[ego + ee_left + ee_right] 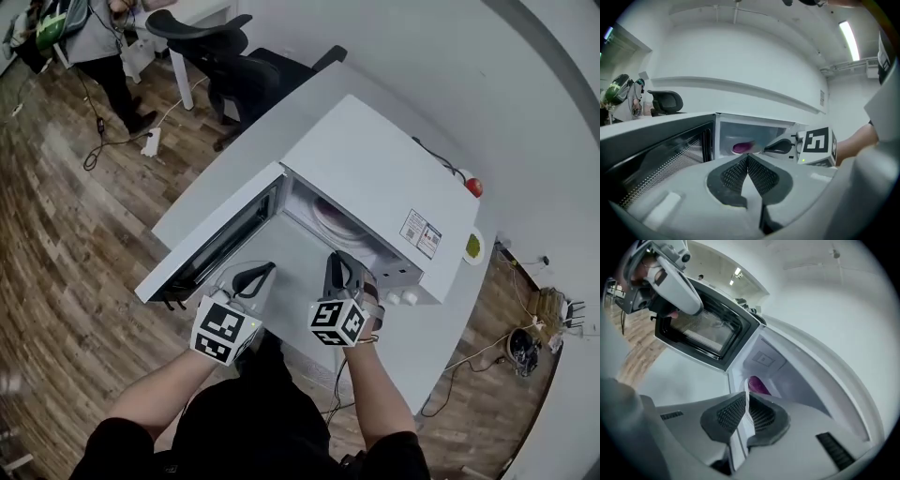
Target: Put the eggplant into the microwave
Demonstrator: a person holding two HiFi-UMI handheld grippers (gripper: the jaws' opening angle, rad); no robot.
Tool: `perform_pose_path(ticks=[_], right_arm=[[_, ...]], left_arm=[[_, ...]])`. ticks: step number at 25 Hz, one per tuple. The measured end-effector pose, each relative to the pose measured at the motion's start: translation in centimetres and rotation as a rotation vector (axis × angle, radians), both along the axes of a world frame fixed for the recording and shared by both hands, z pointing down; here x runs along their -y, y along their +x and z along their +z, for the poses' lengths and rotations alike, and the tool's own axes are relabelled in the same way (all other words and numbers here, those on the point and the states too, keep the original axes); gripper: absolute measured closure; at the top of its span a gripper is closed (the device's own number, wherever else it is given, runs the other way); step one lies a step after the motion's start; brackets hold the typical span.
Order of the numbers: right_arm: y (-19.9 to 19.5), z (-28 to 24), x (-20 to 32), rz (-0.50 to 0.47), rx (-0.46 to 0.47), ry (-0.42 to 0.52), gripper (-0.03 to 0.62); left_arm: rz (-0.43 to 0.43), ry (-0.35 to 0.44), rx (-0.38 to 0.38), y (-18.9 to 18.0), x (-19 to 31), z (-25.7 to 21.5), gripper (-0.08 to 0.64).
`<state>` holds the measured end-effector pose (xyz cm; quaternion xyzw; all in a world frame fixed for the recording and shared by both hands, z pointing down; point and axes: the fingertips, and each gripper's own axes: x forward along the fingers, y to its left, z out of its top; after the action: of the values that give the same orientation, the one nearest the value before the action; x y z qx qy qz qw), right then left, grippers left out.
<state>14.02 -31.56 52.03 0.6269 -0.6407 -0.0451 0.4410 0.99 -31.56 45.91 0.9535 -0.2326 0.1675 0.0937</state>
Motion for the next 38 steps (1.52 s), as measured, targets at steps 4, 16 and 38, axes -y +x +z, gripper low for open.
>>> perform_pose_path(ticks=[4, 16, 38], right_arm=[[-2.0, -2.1, -3.7, 0.008, 0.059, 0.009, 0.558], [-5.6, -6.7, -13.4, 0.009, 0.279, 0.041, 0.558], [-5.3, -22.9, -31.8, -0.186, 0.936, 0.263, 0.561]], left_arm=[[0.015, 0.014, -0.022, -1.4, -2.4, -2.4, 0.551], [0.052, 0.031, -0.044, -3.6, -10.1, -6.2, 0.552], [0.059, 0.138, -0.137, 0.5, -25.5, -17.5, 0.551]])
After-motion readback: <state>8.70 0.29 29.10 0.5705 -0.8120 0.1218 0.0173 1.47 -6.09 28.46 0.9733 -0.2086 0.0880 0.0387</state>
